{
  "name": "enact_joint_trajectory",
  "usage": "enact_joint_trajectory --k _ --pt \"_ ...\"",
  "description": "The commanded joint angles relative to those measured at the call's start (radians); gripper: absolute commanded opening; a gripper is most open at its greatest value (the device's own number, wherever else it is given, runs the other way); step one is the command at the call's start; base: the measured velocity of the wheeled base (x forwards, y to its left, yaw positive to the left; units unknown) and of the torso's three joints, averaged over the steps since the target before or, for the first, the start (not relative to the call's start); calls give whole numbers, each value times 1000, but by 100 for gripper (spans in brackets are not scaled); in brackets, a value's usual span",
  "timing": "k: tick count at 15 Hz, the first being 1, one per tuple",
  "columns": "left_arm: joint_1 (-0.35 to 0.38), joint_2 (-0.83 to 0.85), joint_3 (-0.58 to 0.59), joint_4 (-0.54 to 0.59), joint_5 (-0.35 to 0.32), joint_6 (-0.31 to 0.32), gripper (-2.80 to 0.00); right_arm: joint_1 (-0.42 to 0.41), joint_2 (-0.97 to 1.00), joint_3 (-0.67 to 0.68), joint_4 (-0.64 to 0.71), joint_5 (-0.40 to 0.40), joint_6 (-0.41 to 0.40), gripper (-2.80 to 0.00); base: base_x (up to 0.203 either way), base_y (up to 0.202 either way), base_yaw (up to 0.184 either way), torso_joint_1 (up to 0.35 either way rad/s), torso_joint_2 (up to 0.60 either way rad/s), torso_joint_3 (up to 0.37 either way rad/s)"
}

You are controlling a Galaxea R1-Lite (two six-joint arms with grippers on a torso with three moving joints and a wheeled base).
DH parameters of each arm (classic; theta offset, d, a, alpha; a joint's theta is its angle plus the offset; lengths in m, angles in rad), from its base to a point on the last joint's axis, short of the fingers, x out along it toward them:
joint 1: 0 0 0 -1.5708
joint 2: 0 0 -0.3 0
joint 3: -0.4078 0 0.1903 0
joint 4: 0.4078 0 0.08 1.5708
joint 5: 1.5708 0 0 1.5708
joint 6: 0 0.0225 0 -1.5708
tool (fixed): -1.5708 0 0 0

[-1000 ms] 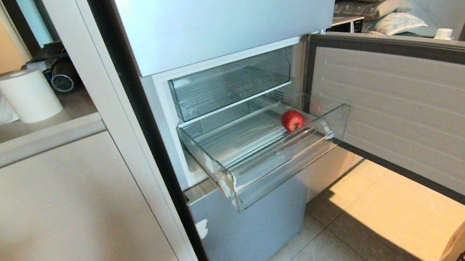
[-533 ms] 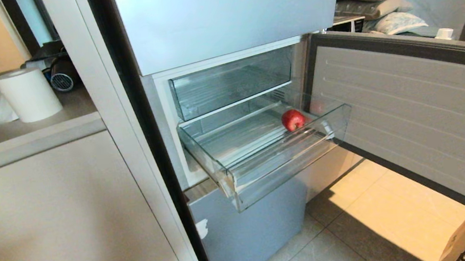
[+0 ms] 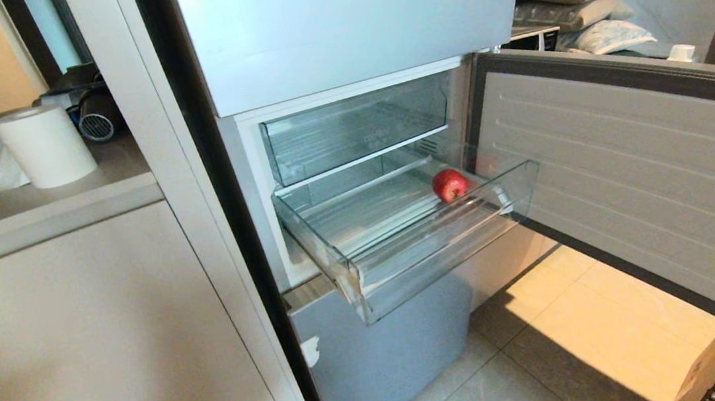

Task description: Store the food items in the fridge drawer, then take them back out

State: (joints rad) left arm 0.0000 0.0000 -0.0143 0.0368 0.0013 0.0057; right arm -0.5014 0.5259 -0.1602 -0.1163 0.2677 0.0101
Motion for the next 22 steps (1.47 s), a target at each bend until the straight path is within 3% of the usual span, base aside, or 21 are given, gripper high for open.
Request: enact_joint_trajectory --k 1,4,5,6,8,9,11,13,14,16,22 --pt "0 2 0 0 0 0 -280 5 -129 92 3 8 -19 -280 0 0 0 0 0 0" --pt "0 2 0 0 0 -1 -280 13 -200 136 16 3 -28 -280 0 0 0 0 0 0" --pt "0 2 -1 0 0 -1 -280 52 -199 135 20 -15 -27 -280 0 0 0 0 0 0" --pt "0 2 0 0 0 0 -280 127 -200 137 28 -66 -27 -280 0 0 0 0 0 0" --pt "0 2 -1 0 0 -1 -280 410 -220 130 64 -237 -6 -280 0 0 0 0 0 0" --pt "0 2 -1 0 0 -1 -280 509 -228 125 80 -306 8 -280 0 0 0 0 0 0" --pt "0 2 0 0 0 -1 -280 598 -248 115 107 -460 9 -280 0 0 0 0 0 0" --pt "0 2 -1 0 0 -1 -280 574 -249 104 150 -513 -106 -280 0 0 0 0 0 0" --pt "0 2 -1 0 0 -1 -280 529 -249 99 172 -509 -111 -280 0 0 0 0 0 0" --pt "0 2 0 0 0 -1 -280 472 -287 95 186 -477 -109 -280 0 0 0 0 0 0" --pt "0 2 -1 0 0 -1 -280 490 -526 96 184 -478 -36 -280 0 0 0 0 0 0"
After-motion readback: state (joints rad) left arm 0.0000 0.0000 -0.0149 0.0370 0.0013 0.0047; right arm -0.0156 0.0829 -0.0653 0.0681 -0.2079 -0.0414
